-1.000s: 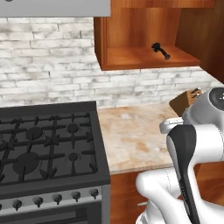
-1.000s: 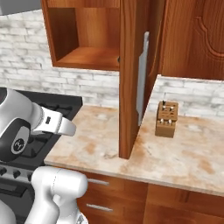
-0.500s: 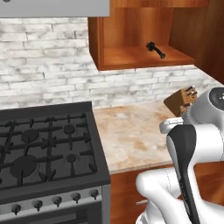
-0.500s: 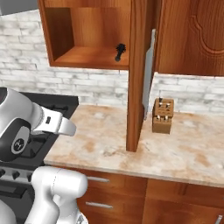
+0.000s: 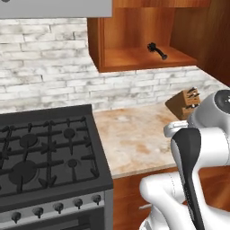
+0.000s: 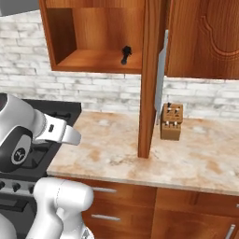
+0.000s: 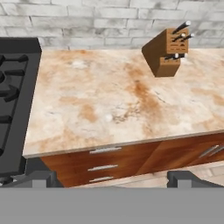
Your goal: Locate and retrieve the dish brush and dish brush from the cabinet. Place them next to the sink.
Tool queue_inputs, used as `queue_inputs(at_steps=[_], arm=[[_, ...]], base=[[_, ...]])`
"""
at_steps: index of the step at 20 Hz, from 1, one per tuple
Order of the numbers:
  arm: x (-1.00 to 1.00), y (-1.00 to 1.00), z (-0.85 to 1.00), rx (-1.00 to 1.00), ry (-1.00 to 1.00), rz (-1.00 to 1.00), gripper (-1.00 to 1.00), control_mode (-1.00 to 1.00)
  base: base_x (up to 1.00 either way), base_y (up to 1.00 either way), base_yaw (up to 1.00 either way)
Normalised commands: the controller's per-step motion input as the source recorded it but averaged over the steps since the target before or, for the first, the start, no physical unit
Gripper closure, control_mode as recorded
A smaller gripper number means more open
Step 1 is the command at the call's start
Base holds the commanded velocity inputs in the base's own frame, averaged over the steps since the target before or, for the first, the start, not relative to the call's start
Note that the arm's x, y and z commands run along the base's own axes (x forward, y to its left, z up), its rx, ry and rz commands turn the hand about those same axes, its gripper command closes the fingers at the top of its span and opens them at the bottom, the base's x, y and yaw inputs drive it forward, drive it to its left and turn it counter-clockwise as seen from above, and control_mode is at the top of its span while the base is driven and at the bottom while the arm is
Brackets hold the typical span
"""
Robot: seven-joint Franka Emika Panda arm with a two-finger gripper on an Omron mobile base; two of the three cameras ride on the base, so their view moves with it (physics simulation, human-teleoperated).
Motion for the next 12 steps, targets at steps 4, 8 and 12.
queue_inputs(at_steps=[4, 8, 12], arm=[[0.00, 0.00, 0.00, 0.00, 0.00, 0.00, -1.00, 1.00], [0.00, 0.00, 0.00, 0.00, 0.00, 0.00, -1.00, 1.00], [0.00, 0.00, 0.00, 0.00, 0.00, 0.00, -1.00, 1.00]], base=[[-0.16, 0.19, -0.10], [0.43, 0.59, -0.09], [0.38, 0.53, -0.05]])
